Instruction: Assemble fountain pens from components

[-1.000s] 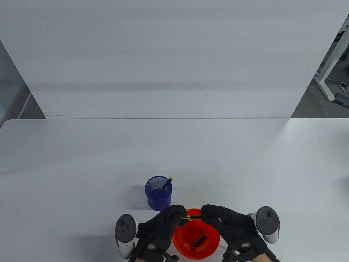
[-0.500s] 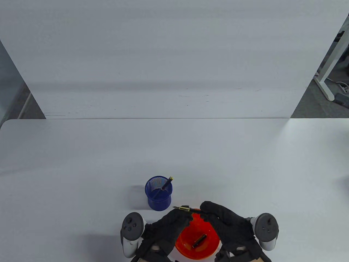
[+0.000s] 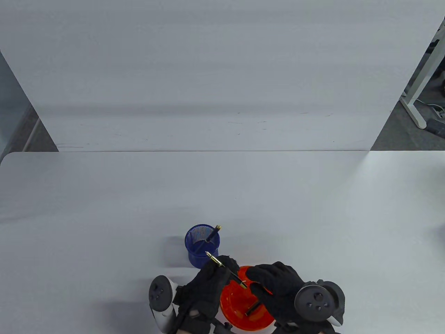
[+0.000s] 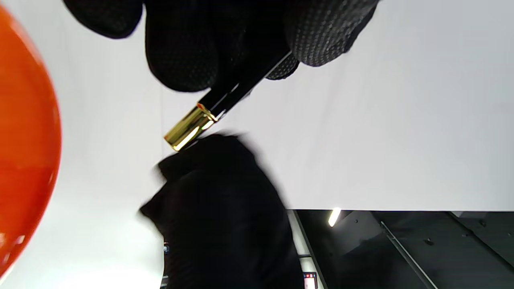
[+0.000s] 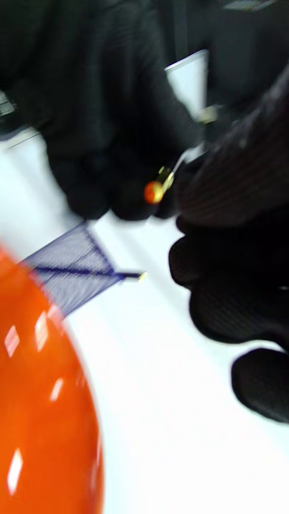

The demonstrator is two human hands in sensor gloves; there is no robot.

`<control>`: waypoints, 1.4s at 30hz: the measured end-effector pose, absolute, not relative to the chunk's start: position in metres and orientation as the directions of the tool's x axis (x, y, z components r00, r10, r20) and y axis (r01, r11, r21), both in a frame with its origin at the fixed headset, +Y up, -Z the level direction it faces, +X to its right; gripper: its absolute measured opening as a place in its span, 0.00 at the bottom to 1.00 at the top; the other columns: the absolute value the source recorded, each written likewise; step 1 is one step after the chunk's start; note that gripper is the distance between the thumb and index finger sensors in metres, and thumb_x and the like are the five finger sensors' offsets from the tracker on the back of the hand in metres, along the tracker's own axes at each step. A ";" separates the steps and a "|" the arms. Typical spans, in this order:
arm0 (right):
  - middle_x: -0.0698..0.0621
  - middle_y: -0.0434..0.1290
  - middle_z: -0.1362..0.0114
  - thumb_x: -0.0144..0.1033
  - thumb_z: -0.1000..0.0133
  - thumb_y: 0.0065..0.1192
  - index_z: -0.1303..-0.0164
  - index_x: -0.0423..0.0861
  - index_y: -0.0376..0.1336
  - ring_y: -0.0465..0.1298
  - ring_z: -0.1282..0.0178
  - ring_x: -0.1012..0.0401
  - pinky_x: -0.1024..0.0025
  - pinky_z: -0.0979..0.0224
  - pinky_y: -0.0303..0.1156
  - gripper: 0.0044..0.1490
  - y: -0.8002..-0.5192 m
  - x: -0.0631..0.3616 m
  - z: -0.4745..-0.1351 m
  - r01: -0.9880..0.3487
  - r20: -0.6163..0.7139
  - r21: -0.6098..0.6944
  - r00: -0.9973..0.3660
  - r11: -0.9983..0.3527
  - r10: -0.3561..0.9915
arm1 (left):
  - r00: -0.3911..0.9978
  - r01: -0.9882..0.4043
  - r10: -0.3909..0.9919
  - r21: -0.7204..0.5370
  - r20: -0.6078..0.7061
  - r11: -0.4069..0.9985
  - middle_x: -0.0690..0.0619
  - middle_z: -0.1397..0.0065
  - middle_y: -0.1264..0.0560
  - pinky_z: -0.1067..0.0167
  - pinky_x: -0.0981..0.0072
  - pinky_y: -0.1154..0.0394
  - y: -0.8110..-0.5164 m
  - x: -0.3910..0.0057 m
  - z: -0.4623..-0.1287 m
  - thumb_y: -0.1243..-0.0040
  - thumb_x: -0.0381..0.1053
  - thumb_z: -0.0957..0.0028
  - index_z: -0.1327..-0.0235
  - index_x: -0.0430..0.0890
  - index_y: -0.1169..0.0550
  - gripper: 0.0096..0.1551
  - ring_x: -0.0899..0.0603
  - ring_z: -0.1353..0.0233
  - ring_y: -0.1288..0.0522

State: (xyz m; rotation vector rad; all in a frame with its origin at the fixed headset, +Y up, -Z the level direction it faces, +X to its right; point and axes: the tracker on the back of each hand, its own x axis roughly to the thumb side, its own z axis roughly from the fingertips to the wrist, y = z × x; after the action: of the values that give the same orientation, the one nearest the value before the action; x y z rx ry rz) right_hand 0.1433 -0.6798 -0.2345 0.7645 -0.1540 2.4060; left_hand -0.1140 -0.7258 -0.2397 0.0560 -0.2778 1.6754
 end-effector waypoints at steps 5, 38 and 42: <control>0.45 0.82 0.33 0.36 0.50 0.83 0.44 0.49 0.78 0.74 0.39 0.45 0.41 0.28 0.65 0.23 -0.704 0.113 -0.240 -0.050 0.579 0.105 -0.809 -0.993 0.102 | 0.025 -0.992 0.966 -0.114 0.259 0.056 0.34 0.34 0.21 0.36 0.24 0.37 -0.720 -0.123 -0.242 0.37 0.47 0.36 0.28 0.41 0.24 0.25 0.26 0.38 0.23; 0.41 0.81 0.39 0.40 0.42 0.69 0.32 0.41 0.70 0.74 0.43 0.43 0.36 0.30 0.64 0.29 -0.670 0.192 -0.253 -0.716 0.572 0.076 -0.539 -0.694 0.619 | 0.697 -0.651 0.509 0.147 0.505 0.745 0.36 0.27 0.30 0.28 0.20 0.47 -0.688 -0.109 -0.226 0.36 0.39 0.38 0.29 0.46 0.19 0.23 0.26 0.28 0.34; 0.41 0.82 0.40 0.39 0.43 0.71 0.34 0.39 0.70 0.76 0.44 0.44 0.37 0.31 0.66 0.30 -0.667 0.188 -0.249 -0.740 0.597 0.087 -0.497 -0.667 0.629 | 0.694 -0.650 0.502 0.150 0.515 0.745 0.36 0.27 0.29 0.28 0.21 0.46 -0.688 -0.107 -0.225 0.36 0.40 0.38 0.29 0.46 0.19 0.23 0.26 0.29 0.33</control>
State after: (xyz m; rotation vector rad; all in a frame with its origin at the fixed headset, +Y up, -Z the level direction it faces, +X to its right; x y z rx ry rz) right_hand 0.1882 -0.6668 -0.2495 0.7728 -0.2299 2.1789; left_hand -0.1068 -0.6877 -0.2251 0.3353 -0.4695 0.6567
